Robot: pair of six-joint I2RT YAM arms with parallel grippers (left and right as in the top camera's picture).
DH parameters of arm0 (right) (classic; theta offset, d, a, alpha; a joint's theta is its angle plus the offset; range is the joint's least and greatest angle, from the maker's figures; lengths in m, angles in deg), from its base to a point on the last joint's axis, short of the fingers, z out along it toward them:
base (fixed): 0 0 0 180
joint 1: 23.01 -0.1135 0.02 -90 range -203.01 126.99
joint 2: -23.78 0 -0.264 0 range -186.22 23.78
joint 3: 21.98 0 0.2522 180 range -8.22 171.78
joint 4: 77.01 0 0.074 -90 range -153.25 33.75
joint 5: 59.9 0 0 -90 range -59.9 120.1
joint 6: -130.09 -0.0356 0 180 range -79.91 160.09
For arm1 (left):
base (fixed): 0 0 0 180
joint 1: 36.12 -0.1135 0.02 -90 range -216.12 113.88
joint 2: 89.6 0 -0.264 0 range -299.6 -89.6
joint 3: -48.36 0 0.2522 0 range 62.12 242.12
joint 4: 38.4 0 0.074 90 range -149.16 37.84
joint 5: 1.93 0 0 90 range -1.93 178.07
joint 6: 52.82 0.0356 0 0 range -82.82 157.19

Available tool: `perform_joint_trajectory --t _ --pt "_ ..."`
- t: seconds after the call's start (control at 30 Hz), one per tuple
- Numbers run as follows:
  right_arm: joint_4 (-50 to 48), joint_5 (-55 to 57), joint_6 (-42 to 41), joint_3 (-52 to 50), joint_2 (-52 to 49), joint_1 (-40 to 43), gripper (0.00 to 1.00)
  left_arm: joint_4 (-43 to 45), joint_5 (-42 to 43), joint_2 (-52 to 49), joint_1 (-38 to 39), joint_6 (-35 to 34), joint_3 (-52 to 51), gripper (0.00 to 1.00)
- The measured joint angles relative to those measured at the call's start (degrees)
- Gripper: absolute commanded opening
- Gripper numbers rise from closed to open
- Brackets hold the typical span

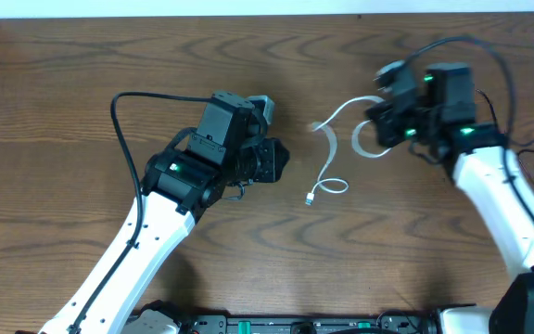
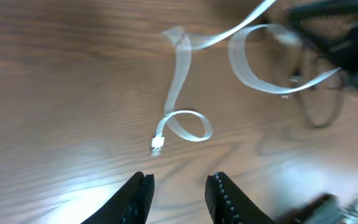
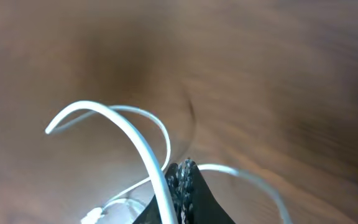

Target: Untangle cables

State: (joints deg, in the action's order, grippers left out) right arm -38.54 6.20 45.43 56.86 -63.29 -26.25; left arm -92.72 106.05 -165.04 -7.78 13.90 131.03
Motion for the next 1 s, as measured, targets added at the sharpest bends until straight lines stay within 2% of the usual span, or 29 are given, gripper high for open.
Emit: perform_joint_trajectory --t 0.27,0.5,0.67,0.83,0.87,0.9,1.0 --pt "-0.4 3.0 -14.1 13.0 0.4 22.8 0.01 -0.9 -3.3 0.0 0.0 0.0 0.0 0.33" --pt "-1.9 2.5 -27.3 16.6 1.1 39.4 0.01 -1.0 -3.5 0.0 0.0 0.0 0.0 0.34" --pt "1.4 1.3 -29.8 16.6 1.1 42.6 0.01 -1.0 -4.7 0.0 0.0 0.0 0.0 0.34" --pt "4.3 0.5 -25.0 16.6 0.9 41.6 0.03 -1.0 -10.2 0.0 0.0 0.0 0.0 0.34" --pt "5.0 0.6 -23.5 16.6 0.7 41.2 0.07 -1.1 -11.7 0.0 0.0 0.0 0.0 0.34" --pt "5.9 0.7 -21.7 16.6 0.3 40.7 0.18 -1.2 -12.9 0.0 0.0 0.0 0.0 0.34" --pt "8.6 2.1 -17.9 16.6 -1.6 39.4 0.57 -1.7 -16.5 0.0 0.0 0.0 0.0 0.34"
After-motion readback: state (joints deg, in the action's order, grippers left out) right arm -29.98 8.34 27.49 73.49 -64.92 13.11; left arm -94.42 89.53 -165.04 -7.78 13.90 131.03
